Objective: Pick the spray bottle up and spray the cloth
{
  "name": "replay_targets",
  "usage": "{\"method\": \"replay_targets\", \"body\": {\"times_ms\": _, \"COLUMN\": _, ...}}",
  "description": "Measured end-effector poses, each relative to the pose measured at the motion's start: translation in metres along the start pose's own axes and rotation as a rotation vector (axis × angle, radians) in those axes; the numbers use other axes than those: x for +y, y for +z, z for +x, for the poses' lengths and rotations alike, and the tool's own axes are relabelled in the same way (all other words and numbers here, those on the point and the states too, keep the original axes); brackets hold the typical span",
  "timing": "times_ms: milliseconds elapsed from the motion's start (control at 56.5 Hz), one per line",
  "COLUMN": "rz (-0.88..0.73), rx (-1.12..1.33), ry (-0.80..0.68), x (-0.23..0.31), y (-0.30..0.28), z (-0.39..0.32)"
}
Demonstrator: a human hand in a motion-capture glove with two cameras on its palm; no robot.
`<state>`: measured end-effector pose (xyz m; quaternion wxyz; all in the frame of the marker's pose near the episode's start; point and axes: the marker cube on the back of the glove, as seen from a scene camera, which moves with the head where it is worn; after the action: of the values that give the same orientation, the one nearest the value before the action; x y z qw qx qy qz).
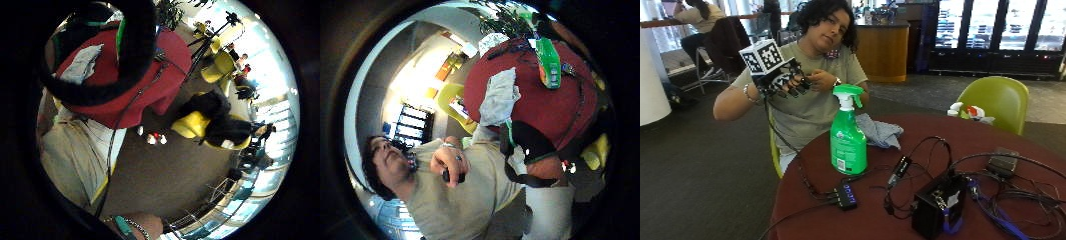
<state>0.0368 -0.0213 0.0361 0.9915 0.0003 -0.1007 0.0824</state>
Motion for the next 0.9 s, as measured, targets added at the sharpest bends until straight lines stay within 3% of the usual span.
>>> {"method": "replay_targets", "body": {"times_ms": 159, "rz": 0.084, "rx": -0.141, "ry": 0.138, "x": -0.016, "y": 0.030, "z": 0.009}}
{"method": "replay_targets", "body": {"times_ms": 425, "rz": 0.184, "rx": -0.537, "ry": 0.199, "x": -0.058, "y": 0.074, "z": -0.003}}
{"method": "replay_targets", "body": {"times_ms": 549, "rz": 0.267, "rx": -0.592, "ry": 0.262, "x": -0.084, "y": 0.088, "z": 0.000}}
{"method": "replay_targets", "body": {"times_ms": 708, "rz": 0.600, "rx": -0.551, "ry": 0.356, "x": -0.122, "y": 0.089, "z": 0.019}}
{"method": "replay_targets", "body": {"times_ms": 761, "rz": 0.600, "rx": -0.564, "ry": 0.369, "x": -0.126, "y": 0.088, "z": 0.021}}
{"method": "replay_targets", "body": {"times_ms": 832, "rz": 0.445, "rx": -0.621, "ry": 0.389, "x": -0.119, "y": 0.087, "z": 0.016}}
{"method": "replay_targets", "body": {"times_ms": 903, "rz": 0.617, "rx": -0.590, "ry": 0.358, "x": -0.143, "y": 0.087, "z": 0.024}}
